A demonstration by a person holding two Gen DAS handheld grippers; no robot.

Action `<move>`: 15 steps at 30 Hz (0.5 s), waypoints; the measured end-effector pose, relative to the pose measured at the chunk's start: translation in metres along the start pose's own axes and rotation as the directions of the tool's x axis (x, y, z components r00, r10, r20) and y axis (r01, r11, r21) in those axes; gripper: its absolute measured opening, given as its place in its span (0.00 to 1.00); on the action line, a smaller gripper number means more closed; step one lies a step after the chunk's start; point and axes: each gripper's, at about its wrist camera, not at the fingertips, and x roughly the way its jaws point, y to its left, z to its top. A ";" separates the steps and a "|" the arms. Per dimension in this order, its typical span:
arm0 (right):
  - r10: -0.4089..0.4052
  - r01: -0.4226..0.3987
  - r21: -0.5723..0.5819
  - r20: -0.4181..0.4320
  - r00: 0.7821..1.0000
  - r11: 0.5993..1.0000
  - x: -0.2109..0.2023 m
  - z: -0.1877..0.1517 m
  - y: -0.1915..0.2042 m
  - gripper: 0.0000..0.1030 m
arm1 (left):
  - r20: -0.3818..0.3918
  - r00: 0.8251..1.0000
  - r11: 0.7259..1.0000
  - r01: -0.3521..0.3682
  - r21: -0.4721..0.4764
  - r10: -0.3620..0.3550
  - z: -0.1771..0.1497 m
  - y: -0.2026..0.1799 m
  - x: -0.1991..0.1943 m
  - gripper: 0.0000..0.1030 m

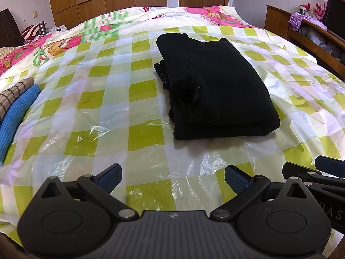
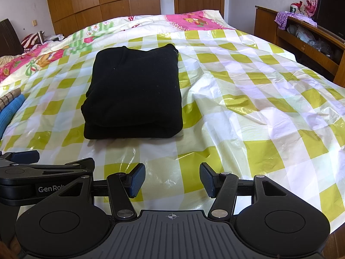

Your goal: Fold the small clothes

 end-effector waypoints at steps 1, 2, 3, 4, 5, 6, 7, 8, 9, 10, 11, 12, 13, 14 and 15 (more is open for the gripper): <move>0.001 -0.001 0.000 0.000 1.000 1.000 0.000 0.000 0.000 0.54 | -0.001 1.000 1.000 0.001 0.000 -0.001 0.000 0.000 0.000 1.00; 0.001 -0.001 0.001 0.001 1.000 1.000 0.000 0.000 0.000 0.54 | -0.001 1.000 1.000 0.001 0.000 -0.001 0.000 0.000 0.000 1.00; 0.001 -0.001 0.001 0.002 1.000 1.000 0.000 0.000 0.000 0.54 | 0.000 1.000 1.000 0.002 0.000 -0.002 0.000 0.000 0.000 1.00; 0.001 -0.001 0.002 0.002 1.000 1.000 0.000 -0.001 0.001 0.54 | 0.001 1.000 1.000 0.002 0.000 -0.002 0.000 0.000 0.000 1.00; 0.001 -0.001 0.002 0.003 1.000 1.000 0.000 -0.001 0.000 0.54 | 0.001 1.000 1.000 0.003 0.001 -0.003 0.000 0.000 0.000 1.00; 0.001 -0.001 0.002 0.002 1.000 1.000 0.000 -0.001 0.001 0.54 | 0.003 1.000 1.000 0.005 0.002 -0.005 0.000 -0.001 -0.001 1.00; 0.000 0.000 0.002 0.001 1.000 1.000 0.000 -0.001 0.001 0.54 | 0.005 1.000 1.000 0.006 0.005 -0.006 0.000 -0.001 -0.002 1.00; -0.001 0.001 0.002 0.002 1.000 1.000 0.000 -0.001 0.001 0.54 | 0.008 1.000 1.000 0.004 0.008 -0.004 0.000 -0.002 -0.003 1.00; 0.000 0.000 0.001 0.002 1.000 1.000 0.000 -0.001 0.000 0.54 | 0.009 1.000 1.000 0.005 0.009 -0.005 0.000 -0.002 -0.003 1.00; 0.001 -0.001 0.001 0.002 1.000 1.000 0.000 -0.001 0.000 0.54 | 0.009 1.000 1.000 0.006 0.007 -0.006 0.000 -0.002 -0.003 1.00; 0.000 0.000 0.002 0.003 1.000 1.000 0.000 -0.001 0.001 0.54 | 0.008 1.000 1.000 0.007 0.006 -0.007 0.000 -0.001 -0.003 1.00; -0.001 0.001 0.002 0.003 1.000 1.000 0.000 -0.001 0.001 0.54 | 0.008 1.000 1.000 0.007 0.006 -0.007 0.000 -0.001 -0.003 1.00; -0.001 0.001 0.001 0.002 1.000 1.000 0.000 -0.001 0.001 0.54 | 0.009 1.000 1.000 0.007 0.006 -0.007 0.000 -0.001 -0.003 1.00; -0.001 0.001 0.002 0.003 1.000 1.000 0.000 -0.001 0.001 0.54 | 0.010 1.000 1.000 0.007 0.005 -0.007 0.000 -0.001 -0.003 1.00; 0.000 0.000 0.002 0.004 1.000 1.000 0.000 -0.001 0.000 0.54 | 0.010 1.000 1.000 0.007 0.005 -0.007 0.000 -0.001 -0.003 1.00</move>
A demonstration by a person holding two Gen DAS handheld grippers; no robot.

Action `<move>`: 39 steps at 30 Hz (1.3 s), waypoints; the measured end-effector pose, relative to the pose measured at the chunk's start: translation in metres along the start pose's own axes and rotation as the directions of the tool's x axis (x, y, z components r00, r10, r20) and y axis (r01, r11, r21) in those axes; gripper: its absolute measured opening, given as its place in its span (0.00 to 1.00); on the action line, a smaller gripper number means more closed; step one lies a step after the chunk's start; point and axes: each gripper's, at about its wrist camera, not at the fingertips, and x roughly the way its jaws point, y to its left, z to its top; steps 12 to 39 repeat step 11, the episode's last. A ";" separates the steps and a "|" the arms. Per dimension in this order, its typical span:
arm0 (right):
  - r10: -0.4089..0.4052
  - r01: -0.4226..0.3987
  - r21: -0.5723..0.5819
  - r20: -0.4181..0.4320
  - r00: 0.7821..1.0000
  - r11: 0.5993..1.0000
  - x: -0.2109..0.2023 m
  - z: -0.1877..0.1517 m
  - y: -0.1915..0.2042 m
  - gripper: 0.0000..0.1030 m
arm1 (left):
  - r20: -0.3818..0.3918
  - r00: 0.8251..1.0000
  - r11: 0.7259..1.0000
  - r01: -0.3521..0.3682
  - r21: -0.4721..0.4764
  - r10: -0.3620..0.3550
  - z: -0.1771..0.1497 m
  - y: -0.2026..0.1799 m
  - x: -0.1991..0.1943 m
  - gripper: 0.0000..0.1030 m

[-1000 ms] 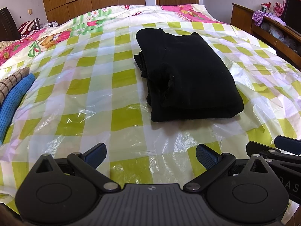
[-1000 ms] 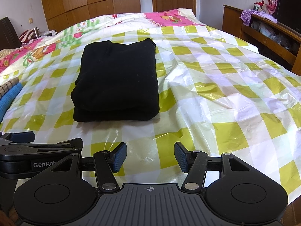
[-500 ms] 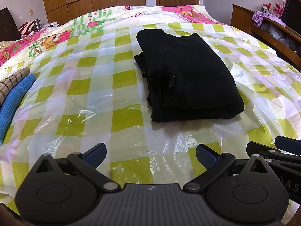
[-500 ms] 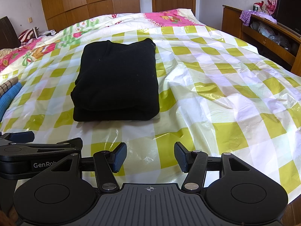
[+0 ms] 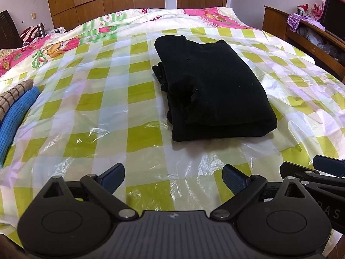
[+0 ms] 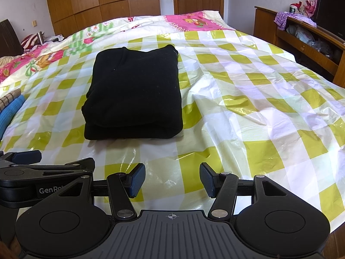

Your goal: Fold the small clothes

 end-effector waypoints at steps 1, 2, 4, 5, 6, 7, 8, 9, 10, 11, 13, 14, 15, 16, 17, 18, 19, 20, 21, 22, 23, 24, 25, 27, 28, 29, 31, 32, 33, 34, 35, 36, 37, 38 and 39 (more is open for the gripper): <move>0.000 0.000 0.000 0.000 1.000 1.000 0.000 0.000 0.000 0.54 | 0.000 1.000 1.000 0.000 0.000 0.000 0.000 0.000 0.000 1.00; -0.001 0.001 0.000 0.000 1.000 1.000 0.000 0.000 0.000 0.54 | 0.000 1.000 1.000 0.001 -0.001 -0.001 0.000 0.000 0.000 1.00; -0.002 0.002 0.000 0.001 1.000 1.000 -0.001 0.000 0.000 0.54 | 0.000 1.000 1.000 0.000 -0.001 0.000 0.000 0.000 0.000 1.00; -0.002 0.002 0.000 0.001 1.000 1.000 -0.001 0.000 0.000 0.54 | 0.000 1.000 1.000 0.000 -0.001 0.000 0.000 0.000 0.000 1.00; -0.002 0.002 0.000 0.001 1.000 1.000 -0.001 0.000 0.000 0.54 | 0.001 1.000 1.000 0.000 -0.001 0.000 0.000 0.000 0.000 1.00; -0.003 0.003 0.000 0.002 1.000 1.000 -0.001 0.000 0.000 0.54 | 0.002 1.000 1.000 -0.001 0.000 0.001 0.000 0.000 0.000 1.00; -0.003 0.003 -0.001 0.001 1.000 1.000 -0.001 0.000 0.000 0.54 | 0.003 1.000 1.000 -0.002 0.000 0.002 0.000 0.000 -0.001 1.00; -0.003 0.003 -0.001 0.001 1.000 1.000 -0.001 0.000 0.000 0.54 | 0.004 1.000 1.000 -0.002 0.000 0.002 0.000 0.000 -0.001 1.00; -0.002 0.002 0.000 0.002 1.000 1.000 -0.001 0.000 0.000 0.54 | 0.004 1.000 1.000 -0.002 0.000 0.002 0.001 0.000 -0.001 1.00; -0.004 0.004 0.001 0.003 1.000 1.000 -0.002 0.000 0.000 0.54 | 0.005 1.000 1.000 -0.003 0.001 0.003 0.001 0.000 -0.002 1.00; -0.004 0.004 0.001 0.003 1.000 1.000 -0.002 0.000 0.000 0.54 | 0.005 1.000 1.000 -0.003 0.001 0.003 0.001 0.000 -0.002 1.00; -0.004 0.004 0.001 0.003 1.000 1.000 -0.002 0.000 0.000 0.54 | 0.005 1.000 1.000 -0.003 0.001 0.003 0.001 0.000 -0.002 1.00; -0.004 0.004 0.001 0.003 1.000 1.000 -0.002 0.000 0.000 0.54 | 0.005 1.000 1.000 -0.003 0.001 0.003 0.001 0.000 -0.002 1.00; -0.004 0.004 0.001 0.003 1.000 1.000 -0.002 0.000 0.000 0.54 | 0.005 1.000 1.000 -0.003 0.001 0.003 0.001 0.000 -0.002 1.00; -0.004 0.004 0.001 0.003 1.000 1.000 -0.002 0.000 0.000 0.54 | 0.005 1.000 1.000 -0.003 0.001 0.003 0.001 0.000 -0.002 1.00; -0.004 0.004 0.001 0.003 1.000 1.000 -0.002 0.000 0.000 0.54 | 0.005 1.000 1.000 -0.003 0.001 0.003 0.001 0.000 -0.002 1.00; -0.004 0.004 0.001 0.003 1.000 1.000 -0.002 0.000 0.000 0.54 | 0.005 1.000 1.000 -0.003 0.001 0.003 0.001 0.000 -0.002 1.00; -0.004 0.004 0.001 0.003 1.000 1.000 -0.002 0.000 0.000 0.54 | 0.005 1.000 1.000 -0.003 0.001 0.003 0.001 0.000 -0.002 1.00; -0.004 0.004 0.001 0.003 1.000 1.000 -0.002 0.000 0.000 0.54 | 0.005 1.000 1.000 -0.003 0.001 0.003 0.001 0.000 -0.002 1.00; -0.004 0.004 0.001 0.003 1.000 1.000 -0.002 0.000 0.000 0.54 | 0.005 1.000 1.000 -0.003 0.001 0.003 0.001 0.000 -0.002 1.00; -0.004 0.004 0.001 0.003 1.000 1.000 -0.002 0.000 0.000 0.54 | 0.005 1.000 1.000 -0.003 0.001 0.003 0.001 0.000 -0.002 1.00; -0.004 0.004 0.001 0.003 1.000 1.000 -0.002 0.000 0.000 0.54 | 0.005 1.000 1.000 -0.003 0.001 0.003 0.001 0.000 -0.002 1.00; -0.004 0.004 0.001 0.003 1.000 1.000 -0.002 0.000 0.000 0.54 | 0.005 1.000 1.000 -0.003 0.001 0.003 0.001 0.000 -0.002 1.00; -0.004 0.004 0.001 0.003 1.000 1.000 -0.002 0.000 0.000 0.54 | 0.005 1.000 1.000 -0.003 0.001 0.003 0.001 0.000 -0.002 1.00; -0.004 0.004 0.001 0.003 1.000 1.000 -0.002 0.000 0.000 0.54 | 0.005 1.000 1.000 -0.003 0.001 0.003 0.001 0.000 -0.002 1.00; -0.004 0.004 0.001 0.003 1.000 1.000 -0.002 0.000 0.000 0.54 | 0.005 1.000 1.000 -0.003 0.001 0.003 0.001 0.000 -0.002 1.00; -0.004 0.004 0.001 0.003 1.000 1.000 -0.002 0.000 0.000 0.54 | 0.005 1.000 1.000 -0.003 0.001 0.003 0.001 0.000 -0.002 1.00; -0.004 0.004 0.001 0.003 1.000 1.000 -0.002 0.000 0.000 0.54 | 0.005 1.000 1.000 -0.003 0.001 0.003 0.001 0.000 -0.002 1.00; -0.004 0.004 0.001 0.003 1.000 1.000 -0.002 0.000 0.000 0.54 | 0.005 1.000 1.000 -0.003 0.001 0.003 0.001 0.000 -0.002 1.00; -0.004 0.004 0.001 0.003 1.000 1.000 -0.002 0.000 0.000 0.54 | 0.005 1.000 1.000 -0.003 0.001 0.003 0.001 0.000 -0.002 1.00; -0.004 0.004 0.001 0.003 1.000 1.000 -0.002 0.000 0.000 0.54 | 0.005 1.000 1.000 -0.003 0.001 0.003 0.001 0.000 -0.002 1.00; -0.004 0.004 0.001 0.003 1.000 1.000 -0.002 0.000 0.000 0.54 | 0.005 1.000 1.000 -0.003 0.001 0.003 0.001 0.000 -0.002 1.00; -0.004 0.004 0.001 0.003 1.000 1.000 -0.002 0.000 0.000 0.54 | 0.005 1.000 1.000 -0.003 0.001 0.003 0.001 0.000 -0.002 1.00; -0.004 0.004 0.001 0.003 1.000 1.000 -0.002 0.000 0.000 0.54 | 0.005 1.000 1.000 -0.003 0.001 0.003 0.001 0.000 -0.002 1.00; -0.004 0.004 0.001 0.003 1.000 1.000 -0.002 0.000 0.000 0.54 | 0.005 1.000 1.000 -0.003 0.001 0.003 0.001 0.000 -0.002 1.00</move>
